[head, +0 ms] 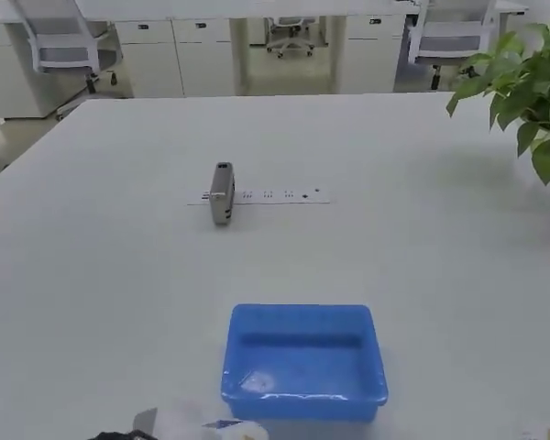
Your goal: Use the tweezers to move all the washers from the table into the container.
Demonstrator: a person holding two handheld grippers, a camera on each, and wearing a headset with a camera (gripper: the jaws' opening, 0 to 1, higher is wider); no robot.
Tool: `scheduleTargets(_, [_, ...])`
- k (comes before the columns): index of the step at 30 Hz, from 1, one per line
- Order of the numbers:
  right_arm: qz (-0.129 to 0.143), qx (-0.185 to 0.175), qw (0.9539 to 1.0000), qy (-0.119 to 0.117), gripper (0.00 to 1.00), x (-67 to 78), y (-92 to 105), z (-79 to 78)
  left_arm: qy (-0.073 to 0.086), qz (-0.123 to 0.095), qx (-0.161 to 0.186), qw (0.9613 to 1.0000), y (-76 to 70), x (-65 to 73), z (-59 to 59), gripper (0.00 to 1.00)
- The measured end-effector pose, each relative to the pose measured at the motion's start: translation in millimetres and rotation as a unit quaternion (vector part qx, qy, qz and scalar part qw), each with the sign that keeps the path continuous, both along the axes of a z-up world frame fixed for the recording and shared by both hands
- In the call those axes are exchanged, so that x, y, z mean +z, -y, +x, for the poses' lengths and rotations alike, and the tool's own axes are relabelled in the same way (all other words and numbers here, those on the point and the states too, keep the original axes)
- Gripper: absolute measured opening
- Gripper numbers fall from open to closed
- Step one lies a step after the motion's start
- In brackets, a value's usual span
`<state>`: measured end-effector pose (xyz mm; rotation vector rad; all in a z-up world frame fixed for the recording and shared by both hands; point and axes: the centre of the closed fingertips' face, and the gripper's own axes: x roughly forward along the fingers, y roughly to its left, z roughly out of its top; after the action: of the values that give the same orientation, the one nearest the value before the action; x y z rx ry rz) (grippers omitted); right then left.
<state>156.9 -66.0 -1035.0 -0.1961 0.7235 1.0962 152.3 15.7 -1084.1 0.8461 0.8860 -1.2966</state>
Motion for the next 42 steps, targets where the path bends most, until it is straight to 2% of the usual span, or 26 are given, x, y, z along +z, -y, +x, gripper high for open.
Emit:
scheduleTargets(2, [-0.002, 0.004, 1.0, 0.0, 0.15, -1.5, -1.7, -0.7, 0.015, 0.012, -0.022, 0.9996, -0.1, -0.1, 2.3, 0.0])
scheduleTargets(3, [-0.004, 0.007, 1.0, 0.0, 0.15, -2.4, -2.3, -0.9, 0.012, 0.018, -0.024, 0.9995, -0.7, -0.6, 0.3, 0.0])
scheduleTargets(5, [-0.009, 0.013, 0.9999, 0.001, 0.14, -4.9, -4.0, -1.5, 0.018, 0.029, -0.039, 0.9987, -0.4, -0.9, 0.6, 0.0])
scheduleTargets(8, [-0.02, 0.024, 0.9995, 0.003, 0.15, -9.5, -6.5, -3.3, 0.012, 0.038, -0.044, 0.9982, 0.1, -1.1, 1.8, 0.0])
scheduleTargets(9, [-0.025, 0.031, 0.9992, 0.004, 0.15, -11.7, -7.7, -4.2, 0.005, 0.04, -0.041, 0.9983, -0.3, -1.0, 2.7, 0.0])
scheduleTargets(14, [-0.047, 0.058, 0.9972, 0.012, 0.15, -19.5, -13.7, -5.4, -0.01, 0.036, -0.033, 0.9988, -0.8, -1.2, 2.5, 0.0])
scheduleTargets(15, [-0.048, 0.062, 0.9968, 0.015, 0.15, -20.3, -15.2, -5.1, -0.01, 0.037, -0.032, 0.9988, -0.8, -1.2, 2.4, 0.0])
scheduleTargets(18, [-0.059, 0.078, 0.9951, 0.018, 0.14, -25.6, -20.1, -3.8, 0.002, 0.049, -0.062, 0.9969, -0.7, -1.6, 1.1, 0.0])
scheduleTargets(22, [-0.082, 0.105, 0.9908, 0.024, 0.13, -34.7, -24.8, -3.4, 0.008, 0.064, -0.068, 0.9956, 0.1, -1.8, 0.7, 0.0])
scheduleTargets(26, [-0.096, 0.127, 0.9868, 0.029, 0.13, -41.7, -28.7, -5.6, 0.0, 0.055, -0.049, 0.9973, -1.3, -1.3, 2.6, 0.0])
scheduleTargets(30, [-0.105, 0.137, 0.9845, 0.031, 0.13, -45.2, -28.8, -7.8, -0.006, 0.054, -0.044, 0.9975, -0.9, -1.3, 2.3, 0.0])
scheduleTargets(33, [-0.108, 0.146, 0.9822, 0.048, 0.1, -44.9, -26.5, -7.3, -0.005, 0.049, -0.039, 0.998, -1.2, -0.8, 1.9, 0.0])
scheduleTargets(34, [-0.107, 0.147, 0.9818, 0.054, 0.09, -44.5, -26.0, -6.5, -0.012, 0.044, -0.029, 0.9985, -1.2, -0.6, 1.8, 0.0])
scheduleTargets(36, [-0.104, 0.143, 0.9829, 0.051, 0.08, -44.6, -25.1, -4.7, -0.033, 0.036, -0.015, 0.9987, -0.6, -0.4, -1.1, 0.0])
scheduleTargets(39, [-0.101, 0.142, 0.9835, 0.051, 0.08, -43.7, -24.5, -3.8, -0.031, 0.038, -0.017, 0.9986, -1.1, 2.2, -5.2, 0.0])
scheduleTargets(42, [-0.099, 0.141, 0.9837, 0.051, 0.08, -43.5, -23.9, -4.9, -0.028, 0.017, -0.005, 0.9994, 0.5, 15.0, -6.0, 0.0])
